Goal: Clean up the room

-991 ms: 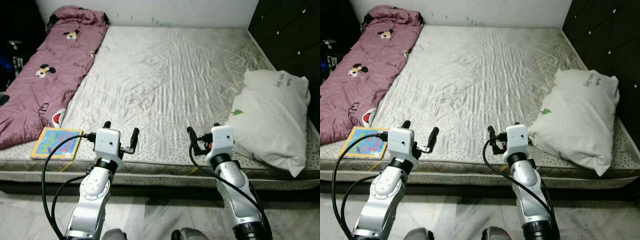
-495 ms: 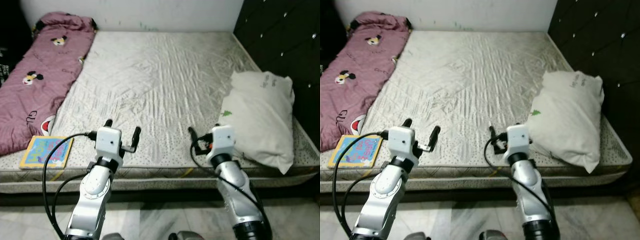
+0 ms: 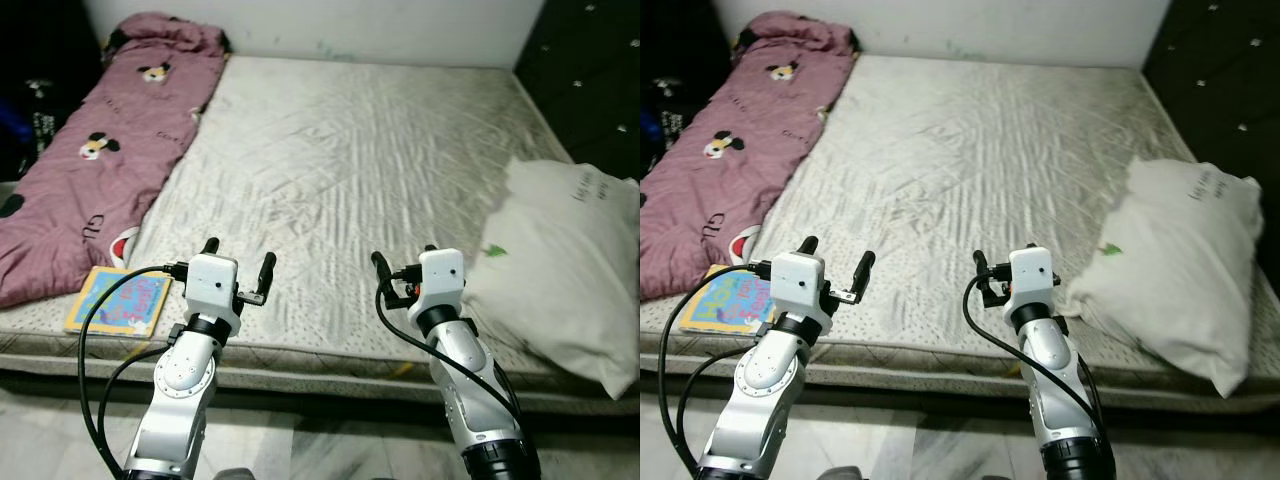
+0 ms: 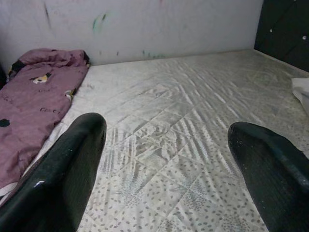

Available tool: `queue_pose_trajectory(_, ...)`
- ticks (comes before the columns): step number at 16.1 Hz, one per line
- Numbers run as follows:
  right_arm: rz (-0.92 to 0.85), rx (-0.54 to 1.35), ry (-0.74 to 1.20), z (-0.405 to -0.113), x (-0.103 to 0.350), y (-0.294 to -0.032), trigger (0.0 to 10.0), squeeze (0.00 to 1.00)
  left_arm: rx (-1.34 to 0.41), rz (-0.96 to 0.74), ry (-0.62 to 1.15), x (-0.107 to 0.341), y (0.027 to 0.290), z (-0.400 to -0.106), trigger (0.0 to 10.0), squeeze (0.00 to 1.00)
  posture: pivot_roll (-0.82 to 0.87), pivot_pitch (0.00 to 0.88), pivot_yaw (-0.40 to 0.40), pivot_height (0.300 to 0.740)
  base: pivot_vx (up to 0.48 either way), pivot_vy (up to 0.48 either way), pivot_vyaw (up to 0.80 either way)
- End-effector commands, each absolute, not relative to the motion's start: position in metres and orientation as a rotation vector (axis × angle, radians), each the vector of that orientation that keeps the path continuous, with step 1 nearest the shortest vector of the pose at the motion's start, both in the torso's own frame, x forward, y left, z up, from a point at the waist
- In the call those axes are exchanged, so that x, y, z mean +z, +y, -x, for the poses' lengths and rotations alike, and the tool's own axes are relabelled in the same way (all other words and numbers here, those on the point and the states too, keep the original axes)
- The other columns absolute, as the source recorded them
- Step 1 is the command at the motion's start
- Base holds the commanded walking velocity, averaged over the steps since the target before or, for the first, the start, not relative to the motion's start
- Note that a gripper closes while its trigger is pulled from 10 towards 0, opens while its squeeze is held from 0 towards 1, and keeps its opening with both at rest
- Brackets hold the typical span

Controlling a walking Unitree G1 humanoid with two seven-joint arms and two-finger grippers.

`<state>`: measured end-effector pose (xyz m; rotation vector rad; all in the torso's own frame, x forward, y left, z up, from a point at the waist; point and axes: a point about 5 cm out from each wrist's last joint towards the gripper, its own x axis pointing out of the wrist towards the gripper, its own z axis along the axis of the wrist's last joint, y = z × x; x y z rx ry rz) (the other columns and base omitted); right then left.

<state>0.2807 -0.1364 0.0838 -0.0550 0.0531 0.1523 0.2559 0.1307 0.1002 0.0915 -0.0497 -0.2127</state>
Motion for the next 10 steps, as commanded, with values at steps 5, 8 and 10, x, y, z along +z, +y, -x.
queue_pose_trajectory(5, 0.054, 0.143, 0.052, -0.2816, 0.0834, -0.138, 10.0, 0.0, -0.23, -0.09, -0.05, 0.0997, 0.1293, -0.2558, 10.0, 0.0, 0.04, 0.041, 0.013, 0.74, 0.322, 0.0, 0.0)
queue_pose_trajectory(8, 0.054, 0.141, 0.05, -0.2823, 0.0836, -0.1383, 10.0, 0.0, -0.228, -0.089, -0.047, 0.0993, 0.1293, -0.2565, 10.0, 0.0, 0.04, 0.041, 0.013, 0.74, 0.333, 0.0, 0.0)
queue_pose_trajectory(10, 0.054, 0.139, 0.049, -0.2826, 0.0839, -0.1385, 10.0, 0.0, -0.216, -0.098, -0.04, 0.0986, 0.1299, -0.2572, 10.0, 0.0, 0.04, 0.04, 0.014, 0.74, 0.163, 0.0, 0.0)
